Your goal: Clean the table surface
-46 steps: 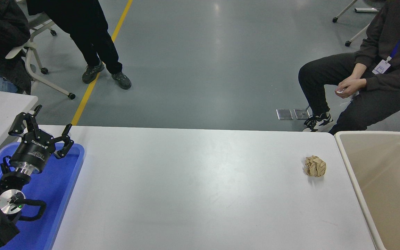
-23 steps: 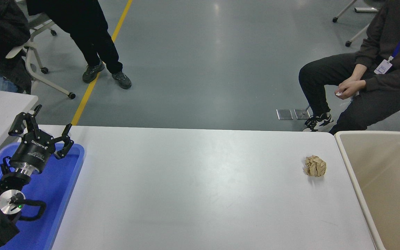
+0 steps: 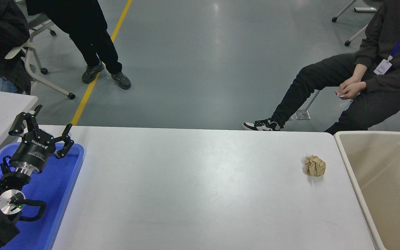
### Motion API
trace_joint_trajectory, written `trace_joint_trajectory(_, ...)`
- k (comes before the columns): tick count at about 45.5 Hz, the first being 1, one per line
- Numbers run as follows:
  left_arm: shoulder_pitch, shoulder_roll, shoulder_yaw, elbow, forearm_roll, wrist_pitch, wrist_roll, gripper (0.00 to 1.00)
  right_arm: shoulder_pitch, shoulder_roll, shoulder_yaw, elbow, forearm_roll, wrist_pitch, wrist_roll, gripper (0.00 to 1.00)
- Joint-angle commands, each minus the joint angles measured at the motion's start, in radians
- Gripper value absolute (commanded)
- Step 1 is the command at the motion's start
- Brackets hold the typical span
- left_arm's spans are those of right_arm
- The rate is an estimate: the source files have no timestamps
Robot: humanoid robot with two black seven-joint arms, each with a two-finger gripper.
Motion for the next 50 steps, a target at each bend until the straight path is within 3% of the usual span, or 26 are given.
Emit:
trace_joint_trajectory(1,0.000,0.000,0.000,0.000,-0.001,0.000,0.000,1.00,0.006,0.063,0.034,0.028,0.087,0.070,0.009,1.00)
trace_joint_trajectory(10,0.000,0.000,0.000,0.000,0.001,0.000,0.000,1.00,0.005,0.097,0.024,0.094,0.086,0.125,0.023,1.00)
trace_joint_trajectory(18,0.000,0.000,0.000,0.000,0.001,0.000,0.000,1.00,0.001,0.106,0.018,0.168,0.068,0.124,0.094,1.00)
trace_joint_trajectory(33,0.000,0.000,0.000,0.000,0.001,0.000,0.000,1.00,0.093,0.304,0.015,-0.061,-0.005,0.104,0.183,1.00)
trace_joint_trajectory(50,0.000,0.000,0.000,0.000,0.001,0.000,0.000,1.00,0.107,0.304,-0.032,-0.062,-0.003,0.107,0.181,1.00)
